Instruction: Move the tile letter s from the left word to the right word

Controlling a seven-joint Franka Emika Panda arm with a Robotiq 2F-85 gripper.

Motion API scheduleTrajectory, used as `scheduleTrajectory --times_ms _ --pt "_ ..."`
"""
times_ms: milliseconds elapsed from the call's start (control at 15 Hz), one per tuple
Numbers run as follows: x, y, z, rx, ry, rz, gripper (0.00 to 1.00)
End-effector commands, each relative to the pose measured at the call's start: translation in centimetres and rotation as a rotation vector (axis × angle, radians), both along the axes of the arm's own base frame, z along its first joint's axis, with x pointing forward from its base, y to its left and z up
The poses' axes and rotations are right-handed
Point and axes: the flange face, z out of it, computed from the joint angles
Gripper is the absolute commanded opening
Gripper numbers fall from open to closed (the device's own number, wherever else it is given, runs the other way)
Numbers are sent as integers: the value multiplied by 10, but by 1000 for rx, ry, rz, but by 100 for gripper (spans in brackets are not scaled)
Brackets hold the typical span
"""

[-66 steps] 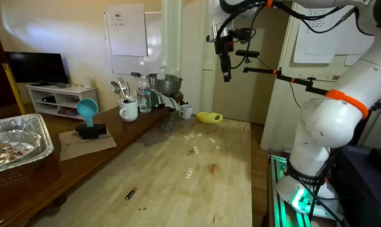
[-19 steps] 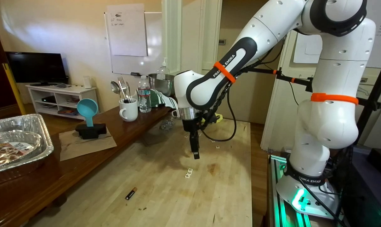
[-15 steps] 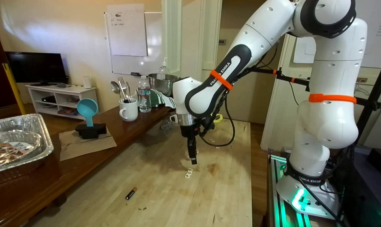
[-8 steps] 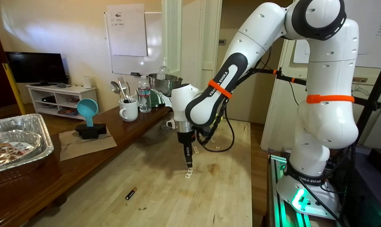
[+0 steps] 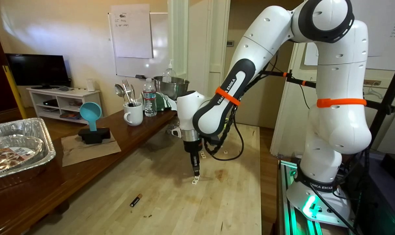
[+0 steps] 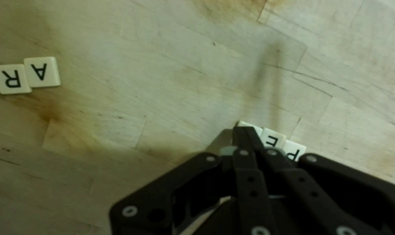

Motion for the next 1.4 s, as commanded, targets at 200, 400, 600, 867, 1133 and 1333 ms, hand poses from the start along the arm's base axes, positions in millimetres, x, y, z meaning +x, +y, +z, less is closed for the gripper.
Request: scheduleTrajectory --times_ms 200,400,600,867,1133,1333 --pt "1 2 -11 -19 -11 40 0" --pt "4 1 -16 -30 -10 59 0" --pt "7 0 -19 -36 -13 62 0" --pt "17 -11 -18 -60 -50 61 0" --pt "29 -32 -18 -109 -76 94 0" --pt "35 -48 -17 -155 -90 125 0"
